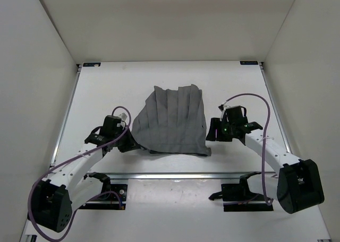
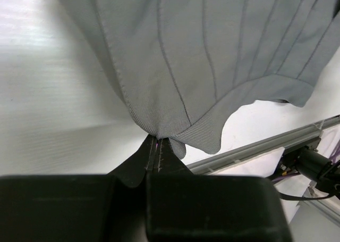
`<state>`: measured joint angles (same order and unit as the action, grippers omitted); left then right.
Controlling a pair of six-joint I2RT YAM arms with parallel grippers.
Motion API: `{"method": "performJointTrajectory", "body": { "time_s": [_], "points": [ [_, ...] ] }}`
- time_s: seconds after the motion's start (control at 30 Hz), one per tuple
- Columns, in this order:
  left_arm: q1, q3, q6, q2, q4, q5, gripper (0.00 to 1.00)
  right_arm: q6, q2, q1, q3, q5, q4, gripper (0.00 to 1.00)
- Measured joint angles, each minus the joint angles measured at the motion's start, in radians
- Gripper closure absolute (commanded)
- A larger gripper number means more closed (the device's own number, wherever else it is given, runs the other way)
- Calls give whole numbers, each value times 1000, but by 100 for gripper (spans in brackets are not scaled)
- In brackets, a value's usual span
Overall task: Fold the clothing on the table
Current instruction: Flatten the skirt out
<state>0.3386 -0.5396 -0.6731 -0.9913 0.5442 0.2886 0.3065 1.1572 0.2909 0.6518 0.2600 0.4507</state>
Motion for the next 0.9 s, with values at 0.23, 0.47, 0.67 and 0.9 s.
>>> {"method": "performJointTrajectory", "body": {
  "time_s": [0.23,0.47,0.67,0.9],
  "points": [
    [-7,61,-1,37,1,-1,100,54,33,51,-67,17,7,41],
    [-5,71,-6,56,-14,0,100,136,64,142,-113,51,-55,47],
    [-7,77,-7,71,-14,1,100,199,190,241,-105,99,-175,100],
    [-55,87,6,113,10,11,39,189,160,211,-100,62,-135,100]
  ]
}}
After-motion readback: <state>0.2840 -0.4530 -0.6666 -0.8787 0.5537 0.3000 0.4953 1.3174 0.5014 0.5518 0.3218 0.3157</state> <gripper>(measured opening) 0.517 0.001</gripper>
